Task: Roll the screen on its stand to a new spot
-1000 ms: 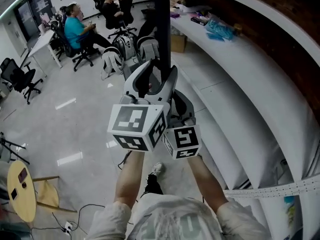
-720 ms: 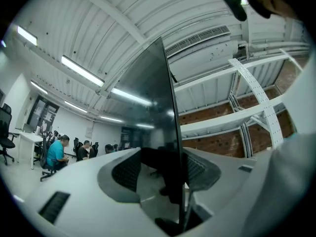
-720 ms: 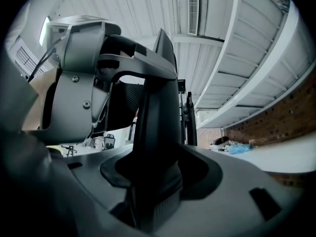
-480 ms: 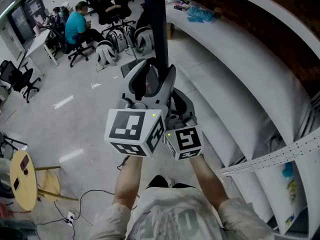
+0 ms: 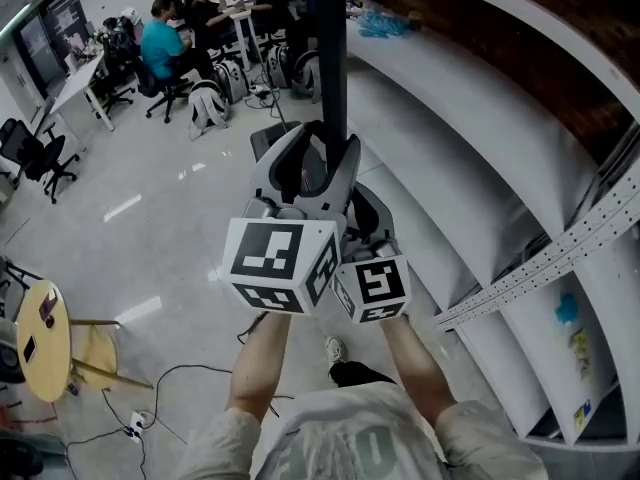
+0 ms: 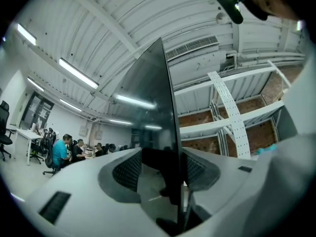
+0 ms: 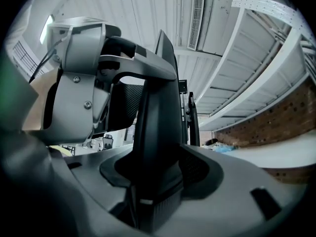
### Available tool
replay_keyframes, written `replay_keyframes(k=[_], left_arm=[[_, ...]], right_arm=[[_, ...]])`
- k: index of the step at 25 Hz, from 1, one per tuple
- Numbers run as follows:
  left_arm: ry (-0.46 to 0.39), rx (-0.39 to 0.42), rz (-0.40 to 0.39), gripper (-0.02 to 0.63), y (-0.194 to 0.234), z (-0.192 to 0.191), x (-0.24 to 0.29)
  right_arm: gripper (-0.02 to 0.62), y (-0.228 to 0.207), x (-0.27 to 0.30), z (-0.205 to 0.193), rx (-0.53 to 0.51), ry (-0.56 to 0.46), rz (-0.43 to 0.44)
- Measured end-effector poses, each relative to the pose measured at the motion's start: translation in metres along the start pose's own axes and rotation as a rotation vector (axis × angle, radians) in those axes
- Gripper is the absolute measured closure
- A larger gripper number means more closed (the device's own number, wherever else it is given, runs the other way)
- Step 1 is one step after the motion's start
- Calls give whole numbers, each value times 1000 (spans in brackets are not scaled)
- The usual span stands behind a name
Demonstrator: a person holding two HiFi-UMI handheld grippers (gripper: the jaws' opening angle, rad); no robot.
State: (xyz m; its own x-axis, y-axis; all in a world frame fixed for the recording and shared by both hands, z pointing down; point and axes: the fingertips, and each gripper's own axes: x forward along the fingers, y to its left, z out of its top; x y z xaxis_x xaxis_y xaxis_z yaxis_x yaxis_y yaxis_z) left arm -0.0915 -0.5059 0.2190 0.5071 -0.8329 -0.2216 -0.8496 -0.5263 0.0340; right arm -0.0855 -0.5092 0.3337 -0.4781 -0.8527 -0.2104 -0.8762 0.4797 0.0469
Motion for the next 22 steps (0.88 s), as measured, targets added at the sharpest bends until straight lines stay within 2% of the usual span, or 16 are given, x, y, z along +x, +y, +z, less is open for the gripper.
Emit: replay_keyframes(k=[7, 22], left_arm=[[-7, -7, -27, 374, -53, 13, -59], [14, -9, -71, 376, -175, 24, -143]], right_arm=[[357, 26, -73, 18, -10, -2, -12], [357, 41, -218, 45, -23, 29, -61]])
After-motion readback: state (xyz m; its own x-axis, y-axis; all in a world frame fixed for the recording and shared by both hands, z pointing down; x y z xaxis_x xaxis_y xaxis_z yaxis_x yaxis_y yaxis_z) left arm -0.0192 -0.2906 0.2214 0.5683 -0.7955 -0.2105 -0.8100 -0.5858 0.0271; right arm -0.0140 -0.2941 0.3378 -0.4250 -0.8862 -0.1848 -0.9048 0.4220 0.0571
